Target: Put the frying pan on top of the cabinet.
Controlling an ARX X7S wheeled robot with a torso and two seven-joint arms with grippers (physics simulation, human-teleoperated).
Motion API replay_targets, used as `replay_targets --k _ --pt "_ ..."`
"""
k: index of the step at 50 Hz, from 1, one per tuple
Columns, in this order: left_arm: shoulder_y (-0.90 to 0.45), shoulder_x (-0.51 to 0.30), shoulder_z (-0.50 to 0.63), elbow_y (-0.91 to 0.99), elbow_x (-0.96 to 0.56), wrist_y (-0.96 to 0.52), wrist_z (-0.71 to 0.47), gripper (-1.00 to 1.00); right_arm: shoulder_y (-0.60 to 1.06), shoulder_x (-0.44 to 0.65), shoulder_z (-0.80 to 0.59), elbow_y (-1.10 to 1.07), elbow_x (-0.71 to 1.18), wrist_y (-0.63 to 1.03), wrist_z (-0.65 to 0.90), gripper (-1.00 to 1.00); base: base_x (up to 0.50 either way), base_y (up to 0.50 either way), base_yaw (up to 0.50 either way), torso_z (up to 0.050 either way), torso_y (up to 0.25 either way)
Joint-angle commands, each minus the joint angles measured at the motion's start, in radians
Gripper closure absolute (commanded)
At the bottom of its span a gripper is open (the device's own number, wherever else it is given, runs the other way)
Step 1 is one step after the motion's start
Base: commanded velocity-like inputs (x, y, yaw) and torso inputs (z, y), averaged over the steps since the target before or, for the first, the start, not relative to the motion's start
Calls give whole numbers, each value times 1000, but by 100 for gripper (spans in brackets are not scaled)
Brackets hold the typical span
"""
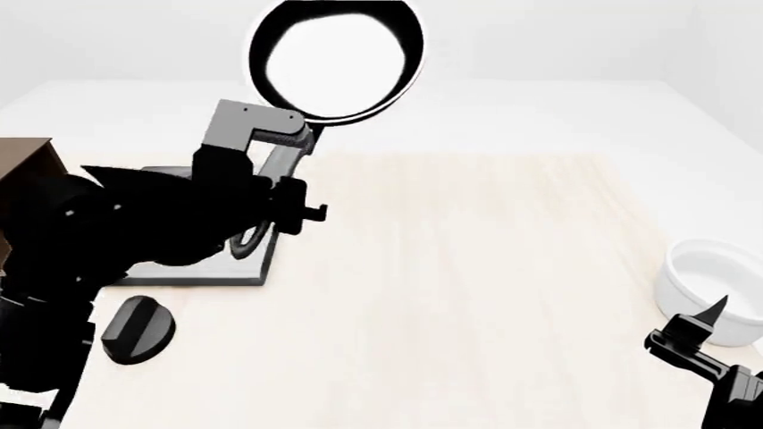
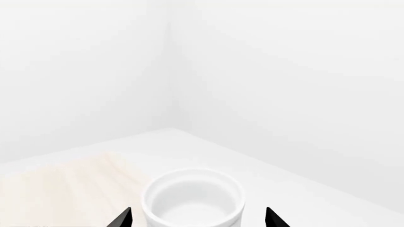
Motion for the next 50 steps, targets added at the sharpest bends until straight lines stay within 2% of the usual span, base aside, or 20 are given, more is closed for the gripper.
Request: replay_targets --k 1,6,11,21,26,29,38,44,50 --pt "-333 5 -34 -611 304 199 92 100 7 7 -11 -10 0 16 5 -100 0 0 0 0 0" --pt "-528 72 8 -1090 443 380 187 100 6 10 -11 -20 0 24 10 -100 0 0 1 0 2" --pt "-533 38 -103 -1091 553 367 133 100 8 14 -14 -21 0 26 10 -100 0 0 0 0 2" --pt "-515 -3 -405 -1091 804 341 61 100 3 16 -10 -21 7 22 11 -100 0 0 0 0 1" --pt "-508 -29 -546 -1091 915 330 -13 100 7 19 -15 -33 7 32 15 -100 0 0 0 0 2" --pt "-503 -36 -608 -1091 972 322 -12 100 10 19 -15 -28 9 30 15 -100 0 0 0 0 0" --pt "-458 -66 -779 -1090 1070 329 -58 100 10 17 -19 -16 11 21 14 -100 0 0 0 0 1" --pt "-412 -90 -918 -1090 1090 337 -138 100 11 16 -25 -8 9 17 16 -100 0 0 0 0 0" --pt "-394 -93 -996 -1091 1126 334 -149 100 16 18 -33 -8 8 23 18 -100 0 0 -1 0 2"
